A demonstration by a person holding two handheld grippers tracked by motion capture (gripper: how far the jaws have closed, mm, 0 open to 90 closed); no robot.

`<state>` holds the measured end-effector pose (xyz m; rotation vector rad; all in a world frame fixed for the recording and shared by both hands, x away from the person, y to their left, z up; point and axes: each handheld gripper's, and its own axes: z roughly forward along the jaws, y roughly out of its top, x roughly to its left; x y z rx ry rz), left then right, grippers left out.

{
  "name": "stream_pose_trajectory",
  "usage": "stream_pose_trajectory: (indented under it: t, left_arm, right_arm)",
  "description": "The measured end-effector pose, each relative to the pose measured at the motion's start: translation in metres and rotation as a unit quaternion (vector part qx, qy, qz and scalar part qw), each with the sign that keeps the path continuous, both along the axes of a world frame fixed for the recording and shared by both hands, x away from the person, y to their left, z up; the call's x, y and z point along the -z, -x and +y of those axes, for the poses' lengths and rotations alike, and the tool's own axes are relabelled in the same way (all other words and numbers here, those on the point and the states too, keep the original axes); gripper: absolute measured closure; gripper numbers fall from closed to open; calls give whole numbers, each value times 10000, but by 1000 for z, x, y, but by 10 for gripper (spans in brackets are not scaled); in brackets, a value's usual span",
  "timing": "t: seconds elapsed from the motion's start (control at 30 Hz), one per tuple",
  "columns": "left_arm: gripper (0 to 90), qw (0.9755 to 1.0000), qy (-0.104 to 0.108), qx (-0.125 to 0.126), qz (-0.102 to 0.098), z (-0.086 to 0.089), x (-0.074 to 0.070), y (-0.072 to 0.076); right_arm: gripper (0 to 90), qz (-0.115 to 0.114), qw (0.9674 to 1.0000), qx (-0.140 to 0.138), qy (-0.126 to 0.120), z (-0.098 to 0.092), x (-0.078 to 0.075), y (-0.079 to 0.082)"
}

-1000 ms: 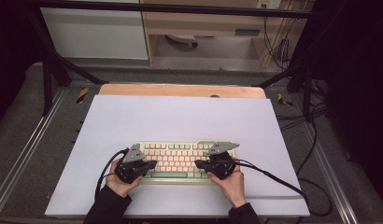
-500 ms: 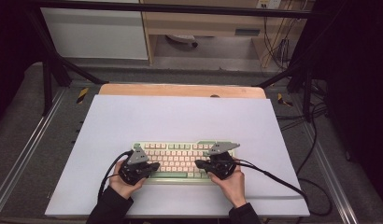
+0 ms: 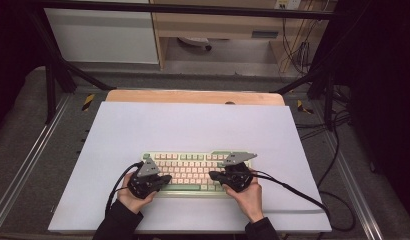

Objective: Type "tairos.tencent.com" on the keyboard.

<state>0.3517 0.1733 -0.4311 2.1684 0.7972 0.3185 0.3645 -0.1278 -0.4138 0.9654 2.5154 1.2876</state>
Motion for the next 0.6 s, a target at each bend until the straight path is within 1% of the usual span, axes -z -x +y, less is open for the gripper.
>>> stream_pose_trajectory:
  t: [0.13, 0.23, 0.37, 0.6]
  left_arm:
    - [899, 10000, 22, -5, -28, 0, 0, 1]
    - [900, 10000, 70, 5, -57, 1, -3, 2]
    - [899, 9999, 116, -12, -111, 5, -7, 3]
    - [899, 9997, 186, -75, -146, 13, -12, 5]
  right_arm:
    - [900, -21, 10000, 3, -6, 0, -1, 0]
    - [900, -16, 10000, 10, -3, 0, -1, 0]
    - [900, -12, 10000, 13, -5, 0, 0, 0]
    - [900, -7, 10000, 25, -13, 0, -1, 0]
